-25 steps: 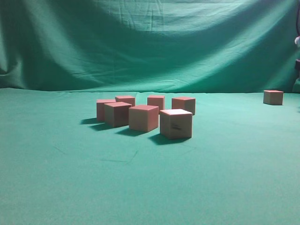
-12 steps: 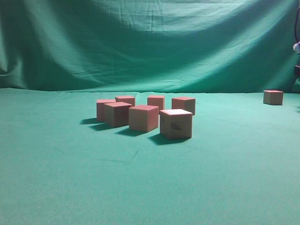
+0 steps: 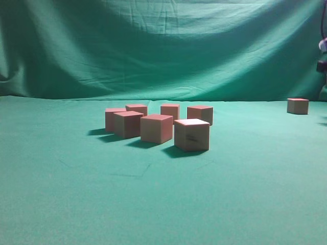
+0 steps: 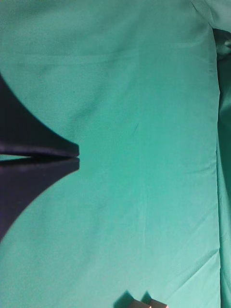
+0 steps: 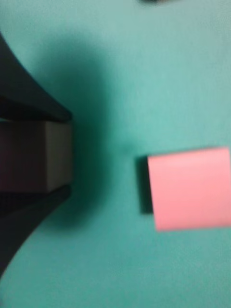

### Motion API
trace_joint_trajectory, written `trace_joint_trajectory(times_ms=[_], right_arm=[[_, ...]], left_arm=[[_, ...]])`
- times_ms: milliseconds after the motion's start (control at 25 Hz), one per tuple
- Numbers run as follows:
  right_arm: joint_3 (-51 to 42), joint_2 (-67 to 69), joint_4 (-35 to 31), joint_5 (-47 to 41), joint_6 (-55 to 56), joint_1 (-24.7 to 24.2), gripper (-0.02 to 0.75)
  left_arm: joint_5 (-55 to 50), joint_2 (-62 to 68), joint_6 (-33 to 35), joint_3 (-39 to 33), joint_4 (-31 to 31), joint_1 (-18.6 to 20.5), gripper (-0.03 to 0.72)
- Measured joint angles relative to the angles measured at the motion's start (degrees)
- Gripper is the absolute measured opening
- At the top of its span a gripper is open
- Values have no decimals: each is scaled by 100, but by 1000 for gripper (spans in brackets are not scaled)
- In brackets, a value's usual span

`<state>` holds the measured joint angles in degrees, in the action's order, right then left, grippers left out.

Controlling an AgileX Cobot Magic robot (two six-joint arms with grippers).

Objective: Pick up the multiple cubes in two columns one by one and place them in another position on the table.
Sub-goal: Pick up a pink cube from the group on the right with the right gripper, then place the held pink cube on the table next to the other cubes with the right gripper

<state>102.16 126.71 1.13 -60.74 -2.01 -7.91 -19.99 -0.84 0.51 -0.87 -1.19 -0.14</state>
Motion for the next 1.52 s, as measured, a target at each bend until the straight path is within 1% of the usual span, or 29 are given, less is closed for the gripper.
trace_joint_trajectory(times_ms=[200, 320, 480, 760, 920, 1040, 1240, 1520], right_arm=[[0, -599, -165, -427, 0, 162, 283], [0, -1058, -343, -714, 0, 425, 283], [0, -1707, -441, -975, -26, 1030, 283], [0, -2775, -486, -1043, -35, 2254, 283], [-47, -3315, -523, -1080, 170, 2954, 283], [-377, -3730, -523, -1092, 340, 3425, 283], [-1235, -4291, -532, -1114, 420, 4189, 283], [-2249, -4453, -532, -1107, 431, 5219, 283]], left_arm=[[0, 0, 0, 0, 0, 0, 0], [0, 0, 0, 0, 0, 0, 0], [0, 0, 0, 0, 0, 0, 0], [0, 0, 0, 0, 0, 0, 0], [0, 0, 0, 0, 0, 0, 0], [0, 0, 0, 0, 0, 0, 0], [0, 0, 0, 0, 0, 0, 0], [0, 0, 0, 0, 0, 0, 0]])
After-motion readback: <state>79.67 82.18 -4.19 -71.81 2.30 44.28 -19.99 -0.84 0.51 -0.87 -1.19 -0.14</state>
